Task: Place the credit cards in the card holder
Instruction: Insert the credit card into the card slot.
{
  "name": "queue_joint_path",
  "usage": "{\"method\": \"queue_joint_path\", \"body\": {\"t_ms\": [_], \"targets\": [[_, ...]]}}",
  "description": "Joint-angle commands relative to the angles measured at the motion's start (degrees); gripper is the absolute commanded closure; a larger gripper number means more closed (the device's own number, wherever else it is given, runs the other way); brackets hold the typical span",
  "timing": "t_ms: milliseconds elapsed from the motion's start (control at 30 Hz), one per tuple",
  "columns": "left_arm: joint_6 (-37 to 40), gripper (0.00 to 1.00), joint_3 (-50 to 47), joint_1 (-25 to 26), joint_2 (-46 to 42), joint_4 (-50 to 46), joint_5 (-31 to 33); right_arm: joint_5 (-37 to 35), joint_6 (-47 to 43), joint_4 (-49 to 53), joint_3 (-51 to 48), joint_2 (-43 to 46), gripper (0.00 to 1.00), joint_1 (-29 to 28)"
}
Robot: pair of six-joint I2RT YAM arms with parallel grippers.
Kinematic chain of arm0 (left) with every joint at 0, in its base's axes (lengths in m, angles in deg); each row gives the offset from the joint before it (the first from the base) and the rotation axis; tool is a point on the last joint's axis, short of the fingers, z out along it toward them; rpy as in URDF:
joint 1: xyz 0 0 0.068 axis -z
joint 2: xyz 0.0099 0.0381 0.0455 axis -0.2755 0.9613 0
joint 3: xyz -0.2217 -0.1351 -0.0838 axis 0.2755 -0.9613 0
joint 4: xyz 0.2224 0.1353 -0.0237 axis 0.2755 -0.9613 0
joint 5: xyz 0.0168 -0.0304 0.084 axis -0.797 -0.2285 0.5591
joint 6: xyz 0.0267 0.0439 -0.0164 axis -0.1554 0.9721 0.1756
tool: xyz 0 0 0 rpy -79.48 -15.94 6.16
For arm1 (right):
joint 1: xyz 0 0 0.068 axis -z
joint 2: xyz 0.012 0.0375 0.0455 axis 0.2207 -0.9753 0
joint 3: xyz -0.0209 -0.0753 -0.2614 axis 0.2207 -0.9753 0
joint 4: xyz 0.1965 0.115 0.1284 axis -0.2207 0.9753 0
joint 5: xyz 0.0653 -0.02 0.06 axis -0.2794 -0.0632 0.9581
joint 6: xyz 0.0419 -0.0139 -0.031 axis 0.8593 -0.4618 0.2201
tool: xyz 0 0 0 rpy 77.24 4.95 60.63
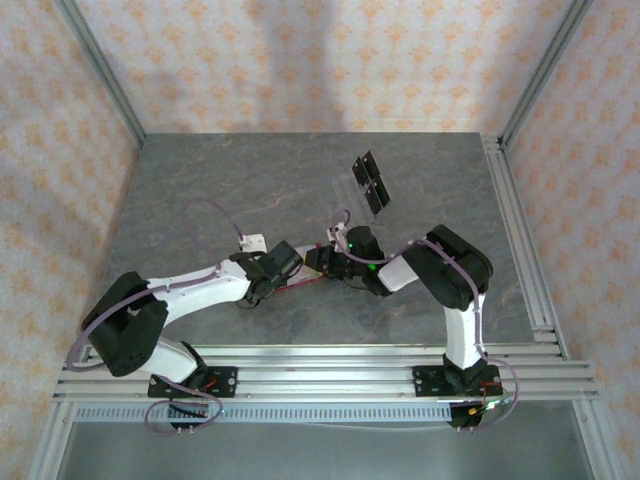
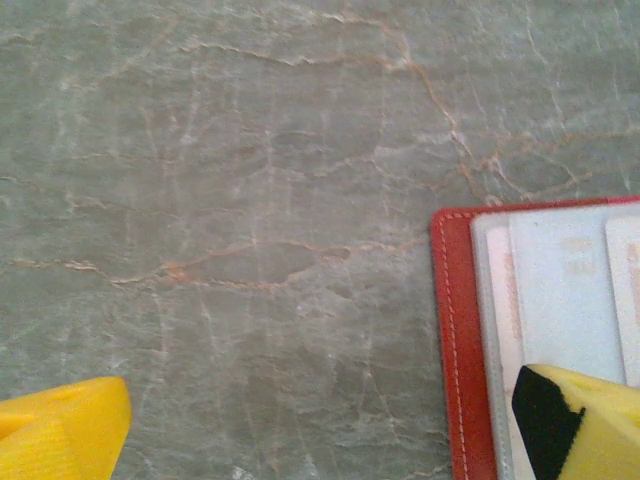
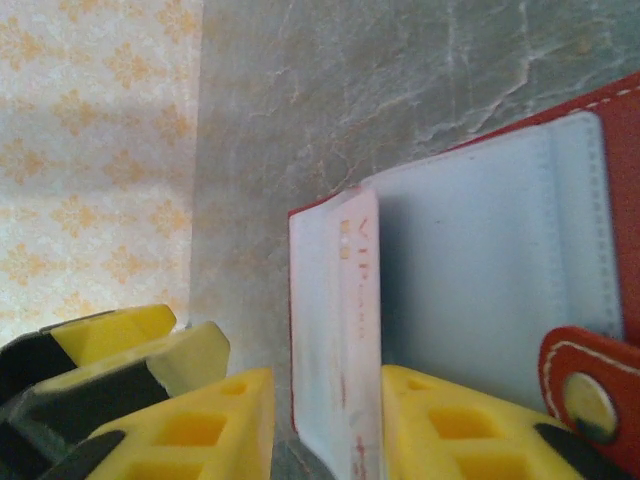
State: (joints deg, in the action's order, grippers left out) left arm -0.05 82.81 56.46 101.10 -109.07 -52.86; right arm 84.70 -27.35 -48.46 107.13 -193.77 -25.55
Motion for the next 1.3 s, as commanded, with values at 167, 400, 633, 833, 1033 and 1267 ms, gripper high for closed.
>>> {"method": "queue_joint_path", "body": {"t_ms": [167, 400, 633, 833, 1033, 1267], "targets": [[-1.2, 0.00, -1.3, -4.1, -2.3, -4.2, 1.6, -5.3, -10.5, 25.3, 5.9, 7.4, 0.53, -0.2], [0.6, 0.00, -3.1, -6.2, 1.0, -1.8, 0.7, -10.2, -20.0, 46.6, 15.6, 8.4, 0.67, -0.2], [1.1, 0.00, -4.0, -6.6, 3.7, 0.6, 0.3, -13.4, -25.8, 58.9, 23.7, 3.6, 0.92, -0.5], [1.3, 0.00, -4.4, -6.7, 5.4, 1.9, -0.1, -13.3, -26.5, 60.3, 26.9, 0.3, 0.96, -1.8], [1.6, 0.00, -4.6, -6.7, 6.5, 3.0, -0.6, -13.1, -27.1, 61.8, 29.7, -2.5, 0.96, -3.3], [1.9, 0.00, -4.9, -6.7, 7.4, 4.6, -1.1, -13.3, -27.8, 63.7, 31.7, -3.8, 0.96, -4.6]]}}
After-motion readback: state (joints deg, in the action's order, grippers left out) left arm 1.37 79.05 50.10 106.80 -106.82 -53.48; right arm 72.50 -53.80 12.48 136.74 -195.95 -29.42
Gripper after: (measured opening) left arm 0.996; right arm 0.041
